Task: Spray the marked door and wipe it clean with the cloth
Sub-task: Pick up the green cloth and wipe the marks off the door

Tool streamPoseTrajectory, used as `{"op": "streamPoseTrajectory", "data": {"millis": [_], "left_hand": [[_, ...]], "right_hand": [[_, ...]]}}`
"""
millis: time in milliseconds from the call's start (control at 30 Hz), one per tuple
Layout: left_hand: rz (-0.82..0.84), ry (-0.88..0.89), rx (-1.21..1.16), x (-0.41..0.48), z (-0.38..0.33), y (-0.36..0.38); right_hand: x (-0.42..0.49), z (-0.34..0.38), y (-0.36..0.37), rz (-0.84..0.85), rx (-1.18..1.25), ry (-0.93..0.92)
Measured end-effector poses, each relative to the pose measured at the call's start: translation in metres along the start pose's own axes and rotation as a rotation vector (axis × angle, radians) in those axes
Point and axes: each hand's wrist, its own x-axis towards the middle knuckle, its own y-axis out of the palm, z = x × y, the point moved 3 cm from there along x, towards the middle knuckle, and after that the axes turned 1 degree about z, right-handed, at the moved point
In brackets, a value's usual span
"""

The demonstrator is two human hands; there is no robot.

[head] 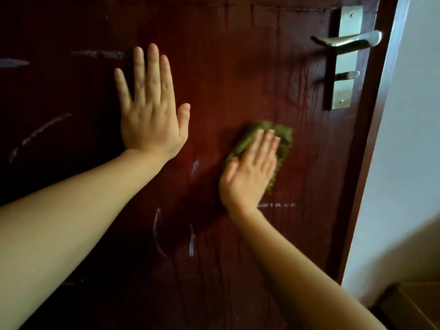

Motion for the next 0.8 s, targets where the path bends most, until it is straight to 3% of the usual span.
{"op": "streamPoseTrajectory", "data": {"millis": [100, 167, 233, 333, 400, 467, 533, 633, 800], "left_hand": [[0.000, 0.022, -0.002, -0.001, 0.004, -0.002], [0.016, 0.057, -0.018, -0.002, 0.009, -0.002], [0.029, 0.070, -0.015, -0.006, 0.012, -0.001], [0.007, 0.048, 0.015, -0.004, 0.007, 0.000], [0.002, 0.037, 0.030, -0.002, 0.004, 0.000], [0.010, 0.033, 0.035, -0.006, 0.006, 0.002], [0.014, 0.024, 0.042, -0.010, 0.008, -0.001], [0.031, 0.045, -0.005, -0.009, 0.005, -0.011], [0.042, 0.093, -0.109, -0.081, 0.037, -0.013]], "right_hand": [[-0.047, 0.060, 0.019, 0.176, -0.060, -0.647], [-0.034, 0.046, 0.016, 0.197, -0.125, -0.838], [0.002, 0.012, 0.004, 0.140, -0.152, -0.709], [0.050, -0.039, -0.020, -0.003, -0.106, -0.180], [0.046, -0.044, -0.018, -0.090, -0.001, 0.122], [0.015, -0.025, -0.008, -0.117, 0.058, 0.258], [-0.023, 0.008, 0.006, -0.018, 0.048, 0.146], [-0.056, 0.048, 0.018, 0.146, -0.013, -0.199], [-0.057, 0.051, 0.017, 0.186, -0.030, -0.284]]}}
